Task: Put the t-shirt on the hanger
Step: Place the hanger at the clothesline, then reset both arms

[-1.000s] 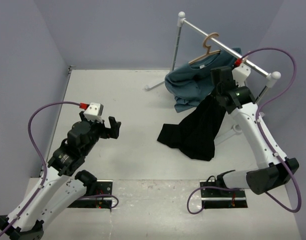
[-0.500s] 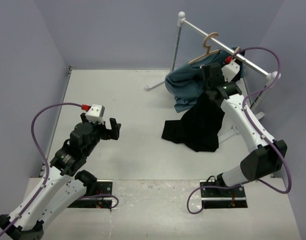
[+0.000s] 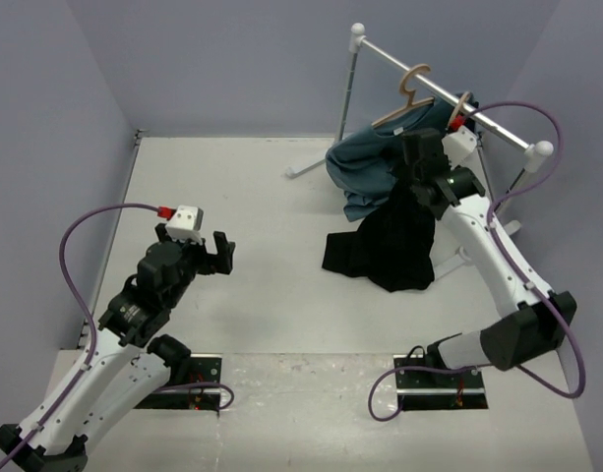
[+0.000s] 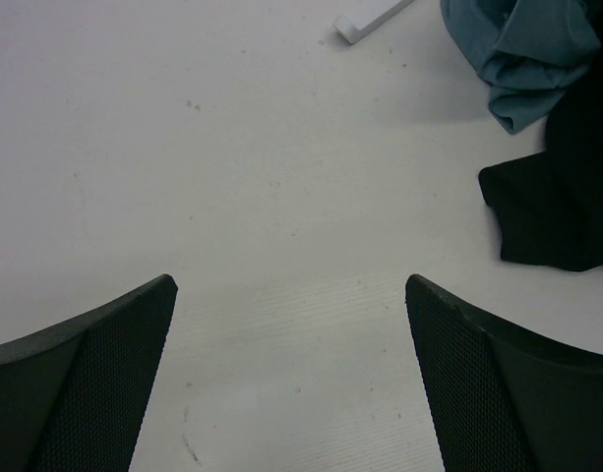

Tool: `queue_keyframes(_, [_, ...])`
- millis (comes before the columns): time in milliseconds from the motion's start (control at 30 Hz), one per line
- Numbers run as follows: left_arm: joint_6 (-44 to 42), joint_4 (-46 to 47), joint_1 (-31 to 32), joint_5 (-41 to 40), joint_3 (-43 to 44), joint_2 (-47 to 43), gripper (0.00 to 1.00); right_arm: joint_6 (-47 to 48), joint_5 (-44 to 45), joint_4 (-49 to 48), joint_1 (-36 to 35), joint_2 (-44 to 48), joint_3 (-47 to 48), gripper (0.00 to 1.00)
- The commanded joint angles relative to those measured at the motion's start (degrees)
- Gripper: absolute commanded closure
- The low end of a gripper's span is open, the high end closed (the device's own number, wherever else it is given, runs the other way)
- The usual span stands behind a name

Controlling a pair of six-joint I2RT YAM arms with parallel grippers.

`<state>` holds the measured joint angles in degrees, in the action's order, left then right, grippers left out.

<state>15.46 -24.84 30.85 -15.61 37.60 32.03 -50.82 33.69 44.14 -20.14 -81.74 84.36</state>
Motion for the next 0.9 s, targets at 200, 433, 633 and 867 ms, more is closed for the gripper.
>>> queue_keyframes(200, [8.09, -2.1, -1.03, -17.81, 2.93, 0.83, 0.0, 22.07, -11.2, -3.46, -0.51, 27.51, -7.09, 0.01])
queue_keyframes(433, [7.2, -7.23, -0.97, -23.39, 7.22, -1.92, 0.0, 33.49, -7.52, 6.22, -0.51, 45.33, -13.21, 0.01])
queue_keyframes(633, [6.08, -4.57, -1.05, -23.73, 2.72, -5.74, 0.0, 35.65, -13.58, 8.86, -0.51, 58.8, -19.17, 0.01])
queue_keyframes(867, [5.46, -4.42, -0.99, -22.67, 1.14, -5.47, 0.0, 33.99, -13.05, 7.43, -0.53, 66.49, -25.04, 0.01])
